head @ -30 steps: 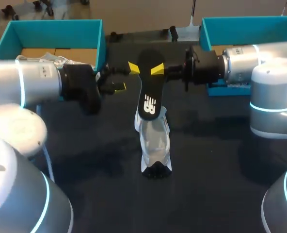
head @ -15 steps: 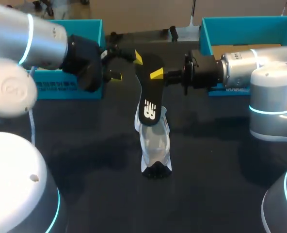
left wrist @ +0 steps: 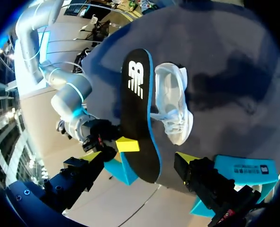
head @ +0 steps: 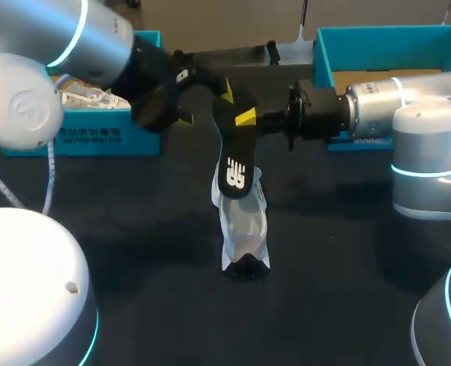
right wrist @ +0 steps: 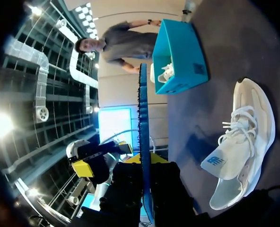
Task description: Take the shoe out of the shoebox, open the shoe tongue, remove and reinsert the insole, then place the shoe into the shoebox
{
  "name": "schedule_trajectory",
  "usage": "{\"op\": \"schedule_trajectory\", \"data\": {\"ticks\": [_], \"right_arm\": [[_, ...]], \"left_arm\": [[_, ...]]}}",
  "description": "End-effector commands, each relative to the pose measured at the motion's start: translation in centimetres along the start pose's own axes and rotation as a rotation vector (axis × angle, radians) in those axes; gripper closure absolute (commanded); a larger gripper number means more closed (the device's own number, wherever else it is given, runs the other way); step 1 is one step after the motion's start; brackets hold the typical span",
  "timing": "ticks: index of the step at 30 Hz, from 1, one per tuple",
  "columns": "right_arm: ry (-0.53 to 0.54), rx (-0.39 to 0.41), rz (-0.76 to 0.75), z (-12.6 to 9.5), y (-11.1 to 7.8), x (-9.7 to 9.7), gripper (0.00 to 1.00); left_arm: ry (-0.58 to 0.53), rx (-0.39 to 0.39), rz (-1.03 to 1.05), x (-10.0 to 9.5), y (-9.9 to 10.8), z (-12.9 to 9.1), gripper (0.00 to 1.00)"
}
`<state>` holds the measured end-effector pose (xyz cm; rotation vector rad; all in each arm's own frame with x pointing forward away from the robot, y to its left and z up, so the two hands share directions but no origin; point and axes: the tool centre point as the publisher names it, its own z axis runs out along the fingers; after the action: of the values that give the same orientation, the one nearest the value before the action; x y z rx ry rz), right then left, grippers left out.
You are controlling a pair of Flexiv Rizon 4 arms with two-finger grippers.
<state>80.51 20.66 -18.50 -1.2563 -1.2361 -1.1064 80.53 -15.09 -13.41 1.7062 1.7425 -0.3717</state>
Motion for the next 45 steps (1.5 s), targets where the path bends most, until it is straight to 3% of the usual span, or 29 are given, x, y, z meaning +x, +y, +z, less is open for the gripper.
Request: {"op": "schedule_trajectory", "data": {"ticks": [1,12,19,45], "right_arm": [[-0.001,-0.002,0.002,0.3,-0.2,-0.2,1.0],[0.004,-0.01,0.01,0.8,-0.5,-0.5,1.0],[-0.007,-0.012,0.013,0.8,-0.5,-0.5,1.0],[-0.006,-0.027,0.014,0.1,-0.2,-0.5,1.0]], "left_arm": [[0.347,0.02,-0.055,-1.2,1.5,0.3,0.0],[0.651,0.124,-0.115,-2.4,2.7,1.4,0.0],[0.754,0.114,-0.049,-3.0,2.9,2.0,0.0],[0.76,0.134,-0.034,-4.1,3.0,2.9,0.0]]}}
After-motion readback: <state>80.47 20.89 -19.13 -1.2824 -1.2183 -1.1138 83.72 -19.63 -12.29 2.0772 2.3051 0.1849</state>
